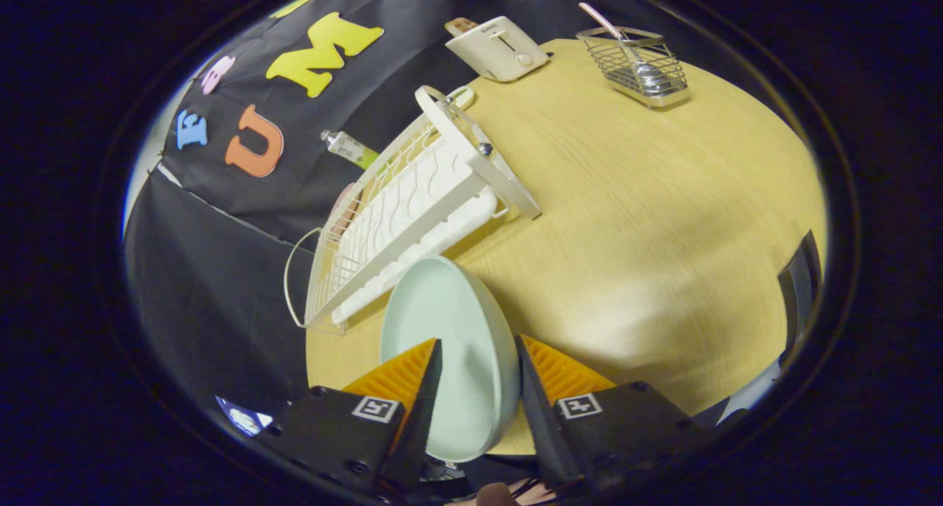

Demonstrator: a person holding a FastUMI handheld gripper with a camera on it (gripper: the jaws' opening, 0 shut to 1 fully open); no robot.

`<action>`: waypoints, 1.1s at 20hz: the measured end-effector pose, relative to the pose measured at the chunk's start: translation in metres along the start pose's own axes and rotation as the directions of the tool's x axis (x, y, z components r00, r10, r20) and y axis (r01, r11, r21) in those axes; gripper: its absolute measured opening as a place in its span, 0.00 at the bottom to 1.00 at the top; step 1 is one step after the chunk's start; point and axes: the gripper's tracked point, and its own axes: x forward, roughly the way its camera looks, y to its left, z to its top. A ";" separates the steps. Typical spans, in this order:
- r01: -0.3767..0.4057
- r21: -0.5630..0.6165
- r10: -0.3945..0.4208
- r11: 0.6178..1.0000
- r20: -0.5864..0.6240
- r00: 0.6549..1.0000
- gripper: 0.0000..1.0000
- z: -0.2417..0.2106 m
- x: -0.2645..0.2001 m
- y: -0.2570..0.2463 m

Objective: Take the plate from the dish rack, then take the spoon from the basket and place it into the plate.

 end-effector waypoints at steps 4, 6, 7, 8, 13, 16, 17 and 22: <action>0.002 -0.033 -0.001 0.999 0.042 0.999 0.76 0.005 -0.007 -0.004; 0.005 -0.085 0.003 0.996 0.083 0.997 0.80 0.008 -0.019 -0.003; 0.014 -0.124 0.001 0.992 0.117 0.993 0.81 0.011 -0.026 -0.002; 0.029 -0.169 -0.004 0.985 0.150 0.989 0.82 0.015 -0.033 -0.002; 0.200 -0.342 -0.045 0.918 0.412 0.910 0.92 0.050 -0.093 -0.014; 0.354 -0.366 -0.075 0.861 0.597 0.799 0.94 0.085 -0.138 -0.027; 0.393 -0.359 -0.077 0.846 0.648 0.758 0.94 0.096 -0.153 -0.030; 0.457 -0.304 -0.092 0.836 0.743 0.662 1.00 0.164 -0.184 -0.053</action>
